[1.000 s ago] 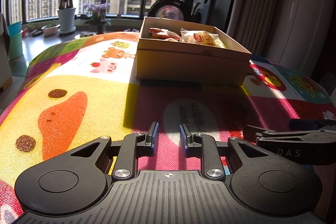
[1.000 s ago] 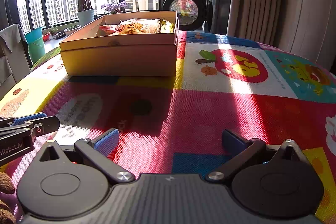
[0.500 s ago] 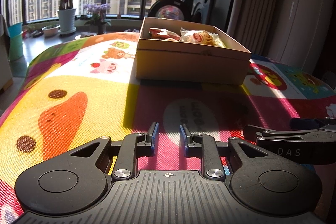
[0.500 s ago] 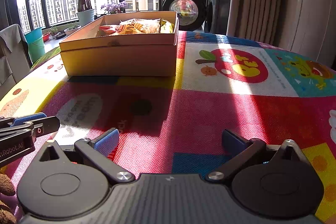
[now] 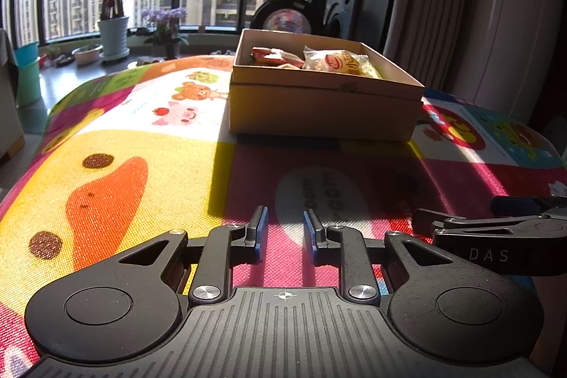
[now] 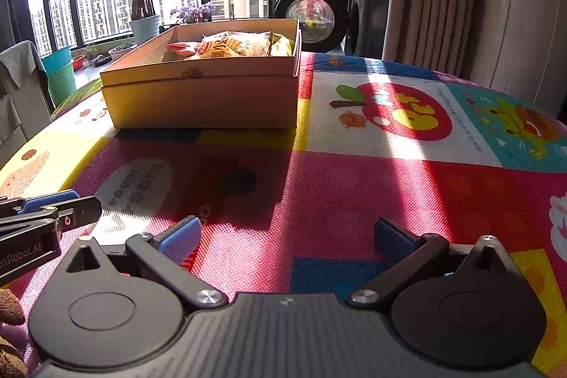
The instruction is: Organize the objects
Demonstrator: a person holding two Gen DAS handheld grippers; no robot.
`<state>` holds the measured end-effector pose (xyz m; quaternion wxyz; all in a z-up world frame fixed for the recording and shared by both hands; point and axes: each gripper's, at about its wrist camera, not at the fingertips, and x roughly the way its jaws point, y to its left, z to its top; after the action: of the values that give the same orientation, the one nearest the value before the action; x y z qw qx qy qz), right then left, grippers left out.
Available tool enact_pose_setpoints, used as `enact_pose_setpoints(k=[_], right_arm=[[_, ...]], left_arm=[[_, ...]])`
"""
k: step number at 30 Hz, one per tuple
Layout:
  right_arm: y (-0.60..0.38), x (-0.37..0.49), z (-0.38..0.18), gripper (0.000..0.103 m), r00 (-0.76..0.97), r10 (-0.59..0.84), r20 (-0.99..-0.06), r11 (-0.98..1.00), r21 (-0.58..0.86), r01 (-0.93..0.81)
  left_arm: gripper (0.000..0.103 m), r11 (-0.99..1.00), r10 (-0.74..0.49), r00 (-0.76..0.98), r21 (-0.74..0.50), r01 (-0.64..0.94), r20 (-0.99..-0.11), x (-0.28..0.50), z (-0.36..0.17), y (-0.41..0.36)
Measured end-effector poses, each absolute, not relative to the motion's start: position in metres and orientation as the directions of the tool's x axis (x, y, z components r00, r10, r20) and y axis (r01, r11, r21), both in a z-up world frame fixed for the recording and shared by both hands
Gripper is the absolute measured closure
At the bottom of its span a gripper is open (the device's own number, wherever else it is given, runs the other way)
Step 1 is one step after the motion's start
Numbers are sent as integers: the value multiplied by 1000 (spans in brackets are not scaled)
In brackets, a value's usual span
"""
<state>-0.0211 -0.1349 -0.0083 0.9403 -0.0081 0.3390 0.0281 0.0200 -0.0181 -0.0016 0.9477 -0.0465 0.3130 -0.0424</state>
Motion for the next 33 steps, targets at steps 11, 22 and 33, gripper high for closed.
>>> enact_pose_setpoints(k=[11, 22, 33], right_arm=[[-137, -21, -9, 0, 769, 49, -638, 998, 6, -58], [-137, -22, -8, 0, 768, 47, -638, 998, 4, -58], [-137, -22, -7, 0, 768, 49, -638, 998, 5, -59]], left_arm=[[78, 993, -102, 801, -108, 47, -590, 20, -1, -21], [78, 992, -110, 801, -120, 47, -588, 20, -2, -18], [78, 994, -96, 801, -95, 49, -591, 20, -2, -21]])
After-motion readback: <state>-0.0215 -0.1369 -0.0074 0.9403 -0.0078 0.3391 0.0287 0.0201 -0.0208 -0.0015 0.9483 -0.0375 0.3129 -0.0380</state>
